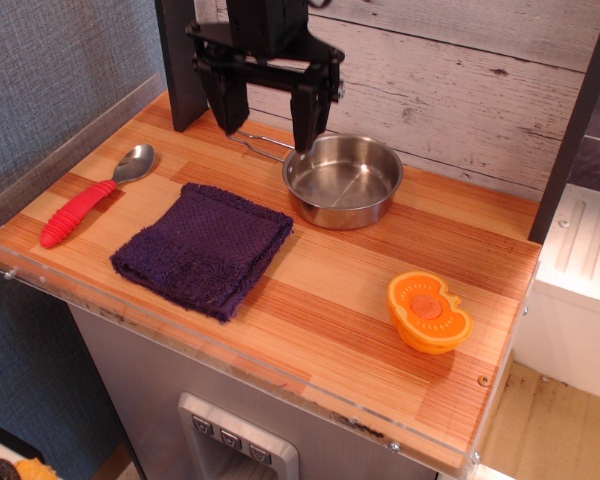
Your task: Put the silver pot on the purple rag.
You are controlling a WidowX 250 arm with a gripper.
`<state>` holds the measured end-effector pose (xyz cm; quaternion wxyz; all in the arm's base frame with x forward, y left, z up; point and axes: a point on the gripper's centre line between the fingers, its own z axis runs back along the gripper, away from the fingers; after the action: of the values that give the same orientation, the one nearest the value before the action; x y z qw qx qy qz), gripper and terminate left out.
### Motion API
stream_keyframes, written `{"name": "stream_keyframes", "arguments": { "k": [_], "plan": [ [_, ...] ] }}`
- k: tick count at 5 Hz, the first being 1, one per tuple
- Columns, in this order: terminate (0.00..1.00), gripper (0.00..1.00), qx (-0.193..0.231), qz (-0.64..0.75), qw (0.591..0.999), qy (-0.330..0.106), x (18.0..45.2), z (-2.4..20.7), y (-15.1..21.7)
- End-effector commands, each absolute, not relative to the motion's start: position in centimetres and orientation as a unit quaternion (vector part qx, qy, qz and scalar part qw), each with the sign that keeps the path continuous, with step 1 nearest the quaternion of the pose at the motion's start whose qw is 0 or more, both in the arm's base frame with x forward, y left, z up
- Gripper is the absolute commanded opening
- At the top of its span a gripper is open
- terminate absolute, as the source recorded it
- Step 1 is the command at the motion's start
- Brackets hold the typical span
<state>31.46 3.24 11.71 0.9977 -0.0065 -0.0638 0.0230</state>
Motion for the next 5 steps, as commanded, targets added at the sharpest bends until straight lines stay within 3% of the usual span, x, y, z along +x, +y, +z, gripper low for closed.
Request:
{"name": "stream_keyframes", "arguments": {
  "k": [1, 3, 5],
  "plan": [
    [0.0, 1.0, 0.003, -0.056, 0.995, -0.084, 37.0, 8.9, -0.9],
    [0.0, 1.0, 0.008, -0.076, 0.994, -0.074, 39.9, 6.9, -3.8],
    [0.0, 1.0, 0.009, -0.031, 0.999, -0.041, 40.1, 4.0, -3.4]
  ]
}}
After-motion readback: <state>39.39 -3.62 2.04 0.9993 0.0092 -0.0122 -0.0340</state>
